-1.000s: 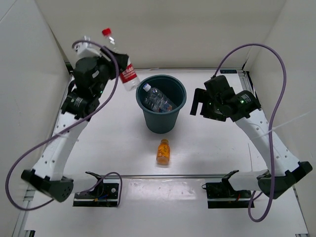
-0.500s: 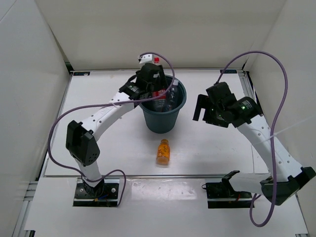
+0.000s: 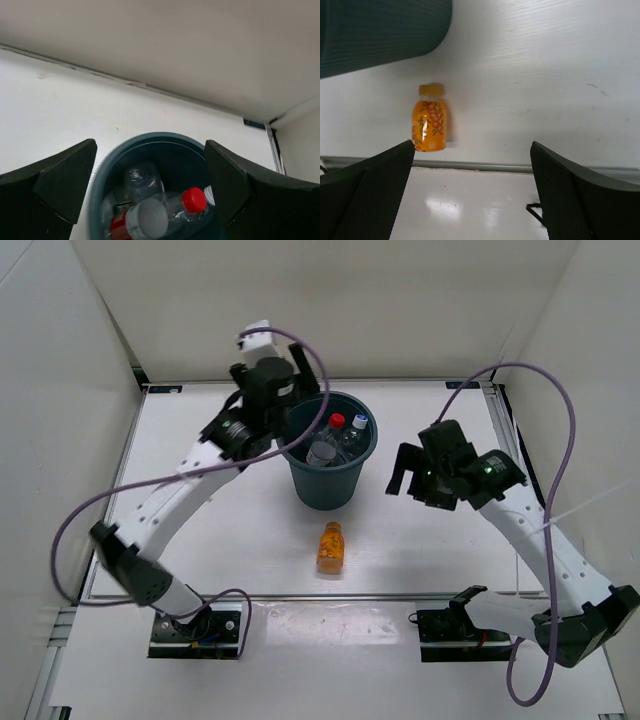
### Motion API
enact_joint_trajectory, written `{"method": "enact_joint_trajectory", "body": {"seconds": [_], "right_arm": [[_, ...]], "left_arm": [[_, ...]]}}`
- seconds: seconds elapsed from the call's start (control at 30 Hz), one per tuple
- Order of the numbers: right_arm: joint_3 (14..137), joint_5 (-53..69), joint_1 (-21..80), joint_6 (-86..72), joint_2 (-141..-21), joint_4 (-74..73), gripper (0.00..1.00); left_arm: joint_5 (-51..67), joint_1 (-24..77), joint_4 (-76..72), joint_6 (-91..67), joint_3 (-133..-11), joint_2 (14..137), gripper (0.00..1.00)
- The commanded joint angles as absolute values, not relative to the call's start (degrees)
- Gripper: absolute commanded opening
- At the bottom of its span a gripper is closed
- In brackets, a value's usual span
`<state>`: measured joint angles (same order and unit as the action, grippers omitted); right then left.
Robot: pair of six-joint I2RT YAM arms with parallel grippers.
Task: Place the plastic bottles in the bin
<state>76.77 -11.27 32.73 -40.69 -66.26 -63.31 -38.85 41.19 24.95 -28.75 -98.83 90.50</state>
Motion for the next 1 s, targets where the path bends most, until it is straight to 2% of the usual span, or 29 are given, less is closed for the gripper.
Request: {"method": "enact_joint_trajectory", "body": {"seconds": [0.0,0.07,0.1,0.13,0.27,0.33,0.43,0.53,0.73,0.87,0.97], "right_arm": [[68.8,-1.4,33.1,-40.9,-64.7,-52.2,1.0],[62.9,0.2,36.4,-40.9,-65.3,-46.6,1.0],[61.1,0.2,37.2,-40.9,-65.3,-44.5,1.0],[59.6,1.6,38.0,-41.7,-66.4,-42.5,1.0],[53.1,2.4,43.4,-43.9,-70.3,-29.3,1.0],[48.0,0.8,47.9,-44.6,-70.3,-17.9,1.0],[45.7,-0.3,49.9,-47.5,-73.4,-12.0,1.0],[49.3,1.2,49.9,-48.0,-81.6,-15.7,1.0],[50.0,7.6,51.6,-48.0,-87.8,-12.6,1.0],[51.3,7.6,51.6,-49.0,-90.3,-16.0,1.0],[52.4,7.0,51.1,-49.7,-90.4,-19.3,0.88]], "left_arm": [[-48.2,40.7,24.4,-27.1,-94.2,78.0,1.0],[-46.7,39.4,24.4,-29.3,-79.1,69.6,1.0],[-46.7,39.4,25.2,-30.2,-79.0,66.6,1.0],[-46.1,39.4,25.7,-31.3,-72.0,63.4,1.0],[-45.6,39.4,33.4,-41.9,-60.9,46.6,1.0],[-45.1,39.4,40.1,-44.2,-60.1,43.4,1.0],[-45.7,39.4,48.0,-47.1,-60.7,41.9,1.0],[-46.4,39.4,55.7,-48.5,-63.1,42.4,1.0],[-48.6,39.4,59.4,-49.3,-65.0,41.4,1.0],[-48.6,39.4,61.5,-49.8,-65.0,40.8,1.0],[-49.2,39.4,62.2,-50.9,-65.0,40.8,1.0]]}}
